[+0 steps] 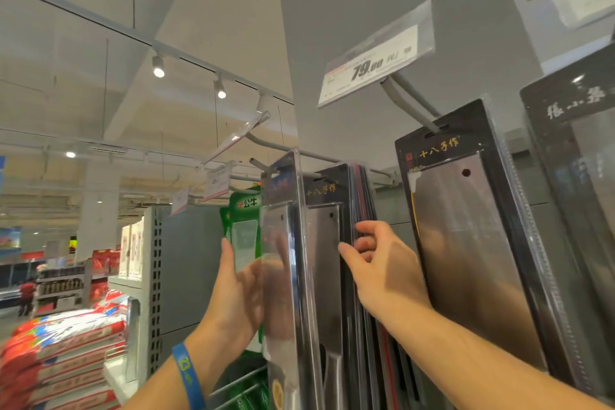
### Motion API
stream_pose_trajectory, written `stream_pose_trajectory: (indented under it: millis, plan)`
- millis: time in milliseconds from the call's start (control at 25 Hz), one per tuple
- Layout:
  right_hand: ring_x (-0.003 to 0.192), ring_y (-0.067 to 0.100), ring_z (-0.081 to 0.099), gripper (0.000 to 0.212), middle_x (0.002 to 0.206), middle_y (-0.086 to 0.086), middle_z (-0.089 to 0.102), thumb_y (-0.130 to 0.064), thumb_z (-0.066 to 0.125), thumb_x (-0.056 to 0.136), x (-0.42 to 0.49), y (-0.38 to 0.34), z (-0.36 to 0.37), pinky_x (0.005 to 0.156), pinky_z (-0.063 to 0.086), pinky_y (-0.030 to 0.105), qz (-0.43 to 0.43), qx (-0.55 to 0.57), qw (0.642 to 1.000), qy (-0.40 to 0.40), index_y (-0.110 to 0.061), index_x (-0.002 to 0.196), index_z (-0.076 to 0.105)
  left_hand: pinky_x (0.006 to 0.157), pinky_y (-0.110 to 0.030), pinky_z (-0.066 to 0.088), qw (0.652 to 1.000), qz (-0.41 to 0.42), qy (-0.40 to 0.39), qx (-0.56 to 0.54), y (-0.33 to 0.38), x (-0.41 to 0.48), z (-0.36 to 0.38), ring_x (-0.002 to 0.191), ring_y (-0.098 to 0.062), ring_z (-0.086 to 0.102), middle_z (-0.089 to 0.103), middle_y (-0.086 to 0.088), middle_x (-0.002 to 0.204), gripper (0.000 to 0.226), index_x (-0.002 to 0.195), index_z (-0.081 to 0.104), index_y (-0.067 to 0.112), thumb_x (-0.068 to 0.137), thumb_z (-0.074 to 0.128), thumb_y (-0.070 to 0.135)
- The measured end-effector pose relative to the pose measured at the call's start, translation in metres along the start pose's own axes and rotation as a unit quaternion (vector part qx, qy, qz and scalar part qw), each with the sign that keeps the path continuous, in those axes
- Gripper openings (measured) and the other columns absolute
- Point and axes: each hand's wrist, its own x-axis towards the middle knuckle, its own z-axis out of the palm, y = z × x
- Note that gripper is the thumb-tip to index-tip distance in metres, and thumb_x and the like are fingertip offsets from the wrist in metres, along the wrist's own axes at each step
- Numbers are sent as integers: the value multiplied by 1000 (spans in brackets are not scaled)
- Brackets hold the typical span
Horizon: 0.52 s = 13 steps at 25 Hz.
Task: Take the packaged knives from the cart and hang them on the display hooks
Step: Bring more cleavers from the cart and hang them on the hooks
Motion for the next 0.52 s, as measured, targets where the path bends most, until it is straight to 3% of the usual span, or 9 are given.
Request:
stream_pose_trajectory:
  millis: [120, 280, 440, 520]
  plan:
    - [77, 0, 60, 21, 90, -15, 63, -21, 65, 99, 3, 0, 2, 61, 42, 9, 26, 5, 1000, -13, -23, 120, 63, 90, -49, 52, 1000, -22, -11, 0, 1, 4, 7, 109, -32, 69, 70, -19, 119, 108, 123, 65, 2, 75, 27, 90]
    - [87, 9, 58, 14, 111, -9, 63, -19, 55, 104, 5, -11, 7, 61, 42, 18, 57, -5, 995, -81, -29, 110, 49, 82, -46, 53, 999, -31, 0, -7, 5, 4, 10, 104, -29, 71, 72, -15, 115, 102, 122, 65, 6, 77, 26, 90]
    - [90, 10, 62, 19, 109, -12, 62, -15, 54, 104, 2, -13, 7, 68, 49, 25, 55, 23, 993, -98, -33, 105, 48, 87, -43, 49, 1000, -21, 10, -15, 11, 4, 2, 102, -26, 72, 74, -13, 112, 94, 114, 67, 8, 81, 26, 86]
    - [86, 4, 60, 19, 106, -16, 60, -17, 54, 104, 0, -12, 5, 63, 48, 19, 43, 40, 992, -111, -35, 104, 47, 89, -41, 48, 1000, -11, 1, -2, 14, 4, -4, 103, -23, 71, 74, -10, 113, 93, 112, 68, 11, 79, 25, 87]
